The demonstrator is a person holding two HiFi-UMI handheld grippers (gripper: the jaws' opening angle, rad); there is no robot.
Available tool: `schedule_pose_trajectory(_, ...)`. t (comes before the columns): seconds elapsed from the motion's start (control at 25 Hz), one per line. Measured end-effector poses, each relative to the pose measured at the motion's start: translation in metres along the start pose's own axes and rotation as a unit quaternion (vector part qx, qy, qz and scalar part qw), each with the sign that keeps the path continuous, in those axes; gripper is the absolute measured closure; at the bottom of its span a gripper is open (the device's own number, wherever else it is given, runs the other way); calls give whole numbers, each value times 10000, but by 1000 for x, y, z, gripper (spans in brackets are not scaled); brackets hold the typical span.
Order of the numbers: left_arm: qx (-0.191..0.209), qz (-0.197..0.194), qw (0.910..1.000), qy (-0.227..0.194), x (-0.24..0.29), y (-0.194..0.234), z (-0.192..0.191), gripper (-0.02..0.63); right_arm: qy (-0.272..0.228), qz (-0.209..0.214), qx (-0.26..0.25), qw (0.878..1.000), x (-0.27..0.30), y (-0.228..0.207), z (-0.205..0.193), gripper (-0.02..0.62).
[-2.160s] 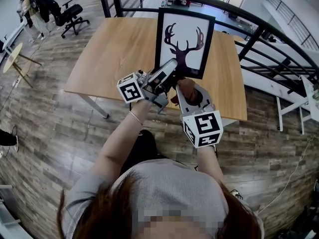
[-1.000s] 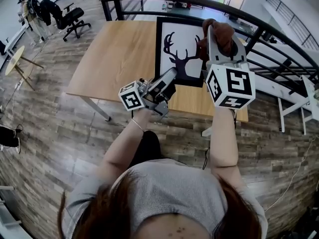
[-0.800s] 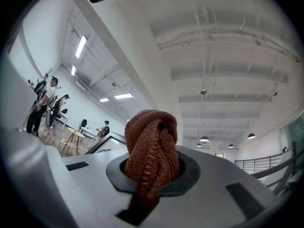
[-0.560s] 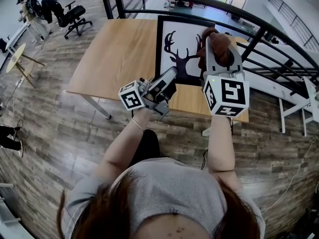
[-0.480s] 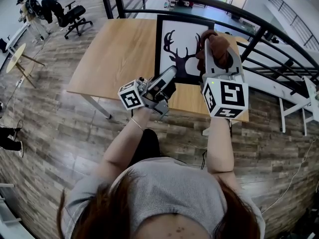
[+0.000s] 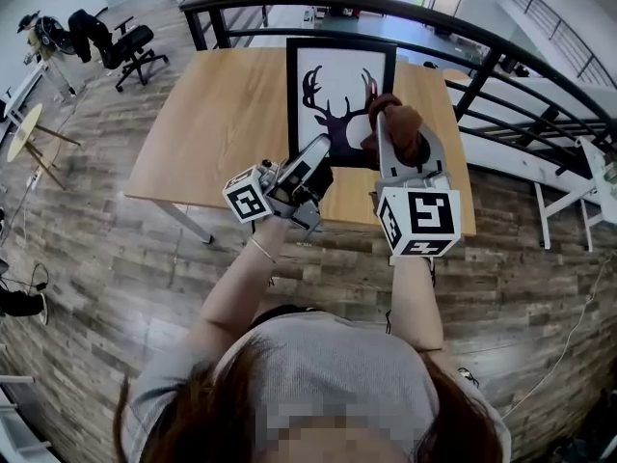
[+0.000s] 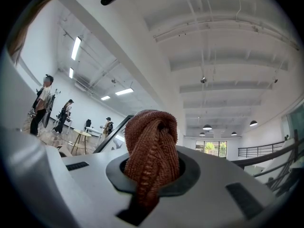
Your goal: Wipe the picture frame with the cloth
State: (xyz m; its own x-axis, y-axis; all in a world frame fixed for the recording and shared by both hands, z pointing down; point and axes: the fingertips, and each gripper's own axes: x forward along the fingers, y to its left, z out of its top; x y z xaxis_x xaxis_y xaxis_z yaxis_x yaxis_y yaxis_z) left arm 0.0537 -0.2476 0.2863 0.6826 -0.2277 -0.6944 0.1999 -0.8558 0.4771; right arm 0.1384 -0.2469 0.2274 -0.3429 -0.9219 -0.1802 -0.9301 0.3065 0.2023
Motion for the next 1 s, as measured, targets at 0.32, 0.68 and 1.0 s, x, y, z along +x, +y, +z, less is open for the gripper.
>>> schedule_pose_trajectory(0.32,-16,-93,9999,68,1,-5,2,586,139,-12,63,9999,-17,12,-11,549)
schedule_pose_trajectory(0.68,-107,-136,9998,132,0,-9,11,586,473,105,161,9987,-31,36,-29,549)
schedule_pose_trajectory(1.0,-252,-172,9995,70,-28,-8,43,586,642,201,199,9975,-16,81,-34,549)
